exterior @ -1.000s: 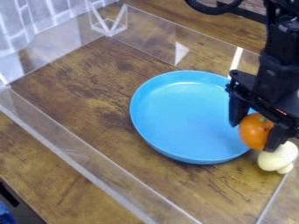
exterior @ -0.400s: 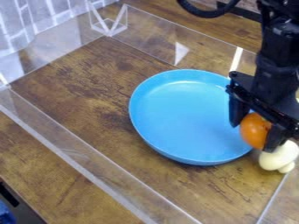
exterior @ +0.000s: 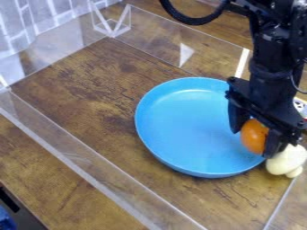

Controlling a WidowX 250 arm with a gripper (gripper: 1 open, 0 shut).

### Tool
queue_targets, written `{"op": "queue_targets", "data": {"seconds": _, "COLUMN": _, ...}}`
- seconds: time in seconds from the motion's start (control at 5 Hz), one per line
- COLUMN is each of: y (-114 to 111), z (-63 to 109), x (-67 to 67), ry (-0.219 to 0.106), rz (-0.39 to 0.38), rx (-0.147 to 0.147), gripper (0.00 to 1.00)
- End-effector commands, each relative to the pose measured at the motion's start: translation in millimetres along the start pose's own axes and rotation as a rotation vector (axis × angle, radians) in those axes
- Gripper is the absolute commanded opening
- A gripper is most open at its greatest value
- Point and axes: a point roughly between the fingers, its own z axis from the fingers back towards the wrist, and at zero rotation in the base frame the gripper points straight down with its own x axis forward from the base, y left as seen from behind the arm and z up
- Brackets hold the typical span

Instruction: Remove the orange ball from inside the blue tray and put it on the table

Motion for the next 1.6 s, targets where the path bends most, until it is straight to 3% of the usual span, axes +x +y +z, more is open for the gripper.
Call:
{"op": "queue_targets", "data": {"seconds": 0.0, "y": -6.8, "z": 10.5, "x": 4.8, "ry": -0.022, "rz": -0.034, "rx": -0.015, "gripper": 0.00}}
{"op": "queue_targets", "data": {"seconds": 1.4, "y": 19.4, "z": 36.7, "x": 29.1, "ry": -0.011, "rz": -0.096, "rx": -0.008, "gripper": 0.00}}
